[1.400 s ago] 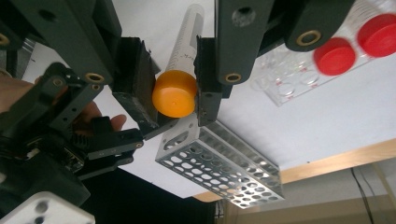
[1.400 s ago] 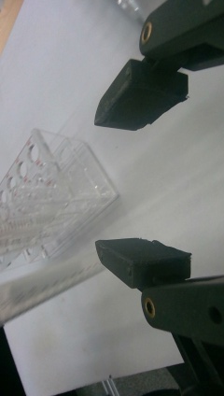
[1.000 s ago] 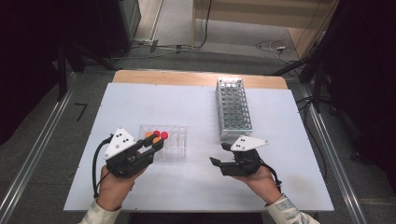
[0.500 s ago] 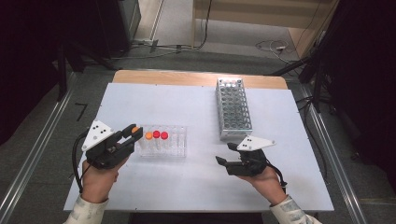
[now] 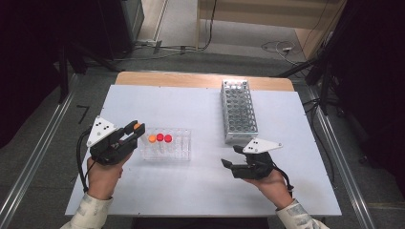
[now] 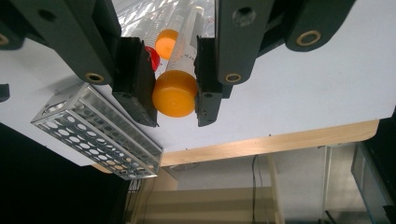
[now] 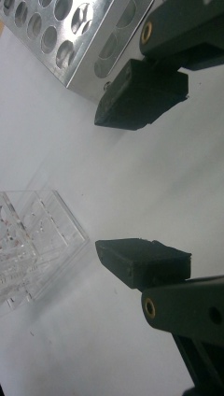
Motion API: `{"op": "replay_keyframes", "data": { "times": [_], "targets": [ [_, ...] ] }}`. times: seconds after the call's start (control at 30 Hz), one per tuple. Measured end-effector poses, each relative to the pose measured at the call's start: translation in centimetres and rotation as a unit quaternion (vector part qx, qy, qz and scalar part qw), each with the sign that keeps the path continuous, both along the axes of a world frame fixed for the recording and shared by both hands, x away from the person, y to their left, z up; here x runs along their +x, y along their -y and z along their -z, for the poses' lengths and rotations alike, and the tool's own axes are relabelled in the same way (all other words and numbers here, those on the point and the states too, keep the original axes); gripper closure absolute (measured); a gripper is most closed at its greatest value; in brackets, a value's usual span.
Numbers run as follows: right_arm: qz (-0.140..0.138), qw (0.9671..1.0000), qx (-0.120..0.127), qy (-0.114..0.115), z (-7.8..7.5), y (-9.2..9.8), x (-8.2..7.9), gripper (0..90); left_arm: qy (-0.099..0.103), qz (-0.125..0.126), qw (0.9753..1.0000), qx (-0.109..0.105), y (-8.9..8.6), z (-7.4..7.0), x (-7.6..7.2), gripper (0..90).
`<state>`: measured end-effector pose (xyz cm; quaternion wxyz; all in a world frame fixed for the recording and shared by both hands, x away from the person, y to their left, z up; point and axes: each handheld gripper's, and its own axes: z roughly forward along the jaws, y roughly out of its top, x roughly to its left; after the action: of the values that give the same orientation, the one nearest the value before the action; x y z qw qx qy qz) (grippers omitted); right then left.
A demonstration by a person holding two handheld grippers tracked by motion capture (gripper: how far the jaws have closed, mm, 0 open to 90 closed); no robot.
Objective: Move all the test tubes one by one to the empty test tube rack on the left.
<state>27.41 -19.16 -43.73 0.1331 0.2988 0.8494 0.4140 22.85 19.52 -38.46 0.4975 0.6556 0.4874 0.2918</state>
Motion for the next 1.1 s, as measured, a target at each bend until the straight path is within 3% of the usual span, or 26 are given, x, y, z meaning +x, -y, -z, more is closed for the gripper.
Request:
{"op": "replay_keyframes", "data": {
  "times": [0.1, 0.47, 0.8, 1.1],
  "targets": [
    [0.000, 1.0000, -0.001, 0.001, 0.0, 0.0, 0.0, 32.9, 0.001, -0.004, 0.9999, 0.012, 0.2, 0.2, 0.1, 69.8],
    [-0.001, 1.0000, 0.000, 0.004, -0.2, 0.0, -0.1, 33.2, -0.009, -0.013, 0.9997, 0.016, 0.4, 1.3, 0.7, 69.7],
    [0.000, 1.0000, 0.000, 0.005, -0.2, 0.0, -0.2, 33.2, -0.032, -0.018, 0.9991, 0.021, 0.4, 2.7, 1.1, 69.0],
    [0.000, 1.0000, -0.001, 0.006, -0.1, 0.0, -0.2, 33.2, -0.037, -0.019, 0.9991, 0.002, 0.3, 2.9, 1.0, 61.0]
  ]
}}
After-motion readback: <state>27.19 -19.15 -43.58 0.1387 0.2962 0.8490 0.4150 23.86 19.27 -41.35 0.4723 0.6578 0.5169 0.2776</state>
